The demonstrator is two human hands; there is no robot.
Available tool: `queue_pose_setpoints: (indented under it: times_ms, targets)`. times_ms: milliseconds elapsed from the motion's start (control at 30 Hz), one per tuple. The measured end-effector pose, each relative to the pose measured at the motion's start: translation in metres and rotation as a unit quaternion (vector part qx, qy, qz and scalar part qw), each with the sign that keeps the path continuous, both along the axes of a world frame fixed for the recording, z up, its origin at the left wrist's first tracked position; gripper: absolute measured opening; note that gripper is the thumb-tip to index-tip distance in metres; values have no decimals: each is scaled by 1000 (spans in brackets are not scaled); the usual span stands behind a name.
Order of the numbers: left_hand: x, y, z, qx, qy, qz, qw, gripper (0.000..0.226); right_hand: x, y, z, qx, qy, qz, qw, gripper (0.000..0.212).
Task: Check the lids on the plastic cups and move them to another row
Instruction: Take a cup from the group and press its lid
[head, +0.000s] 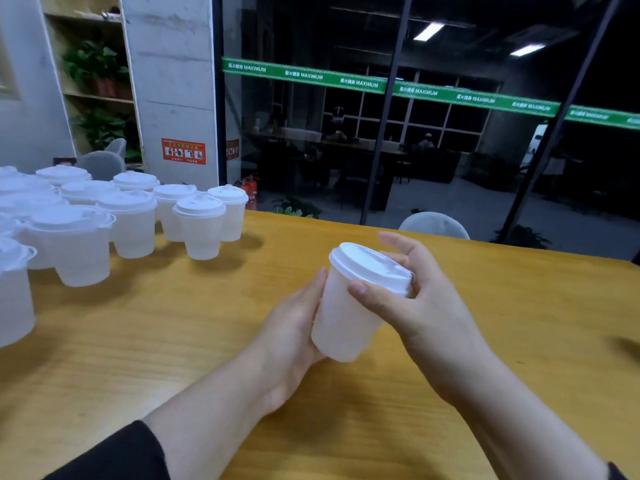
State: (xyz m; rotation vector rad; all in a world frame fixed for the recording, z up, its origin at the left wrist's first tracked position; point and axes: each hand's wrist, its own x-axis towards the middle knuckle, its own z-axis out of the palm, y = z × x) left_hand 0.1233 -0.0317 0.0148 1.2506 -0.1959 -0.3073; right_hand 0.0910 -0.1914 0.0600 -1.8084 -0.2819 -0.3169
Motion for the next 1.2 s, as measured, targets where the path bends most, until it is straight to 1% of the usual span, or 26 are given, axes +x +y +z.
queue_pose_setpoints:
  times_ms: [67, 100, 133, 200, 267, 300, 367, 400, 433, 500, 600, 667, 733, 833, 900, 967, 1067, 1200]
  targets:
    - [-7, 1, 6, -102, 74, -48, 991, 53, 1, 11, 7, 21, -8, -5, 1000, 74]
    - [-9, 2, 9, -140, 101, -54, 984, 54, 2, 14, 10, 18, -12, -4, 1000, 77]
    - [-9, 3, 11, -155, 117, -48, 980, 55, 5, 16, 13, 1, -17, 1, 1000, 83]
    - [-6, 7, 13, -139, 129, -30, 981, 55, 10, 13, 20, -66, -26, 26, 997, 94]
    - [-3, 11, 13, -115, 142, -33, 983, 47, 12, 9, 25, -134, -33, 56, 989, 92]
    - [-4, 13, 13, -105, 152, -46, 982, 43, 12, 8, 26, -150, -39, 64, 986, 89]
    - [-6, 12, 13, -82, 174, -69, 979, 40, 9, 7, 24, -167, -56, 67, 982, 79]
    - [-7, 10, 12, -74, 182, -65, 978, 39, 9, 7, 20, -170, -62, 62, 982, 74]
    - [-7, 7, 12, -71, 190, -50, 978, 37, 9, 8, 16, -166, -67, 53, 982, 69]
    - [-10, 0, 13, -81, 204, 12, 976, 33, 11, 11, 8, -144, -68, 28, 987, 61]
    - [-8, -7, 10, -100, 183, 132, 969, 30, 13, 17, 1, -84, -68, -6, 994, 59]
    - [-7, -8, 10, -106, 161, 175, 966, 34, 14, 20, -1, -51, -67, -35, 996, 65]
    - [-8, -7, 8, -111, 165, 157, 967, 33, 14, 19, -3, -56, -59, -41, 996, 69]
    - [-8, -4, 4, -88, 204, 68, 973, 32, 12, 7, -5, -138, -45, -11, 989, 65]
    - [-6, -4, -1, -70, 209, 50, 974, 34, 11, 2, -6, -163, -39, 6, 986, 62]
    - [-6, -8, -2, -78, 198, 73, 974, 35, 12, 0, -7, -147, -40, 3, 988, 59]
    - [-7, -12, -1, -94, 159, 135, 973, 37, 14, 6, -11, -102, -54, -8, 993, 51]
    - [-6, -12, 1, -65, 57, 188, 978, 37, 14, 16, -11, -35, -98, -57, 993, 40]
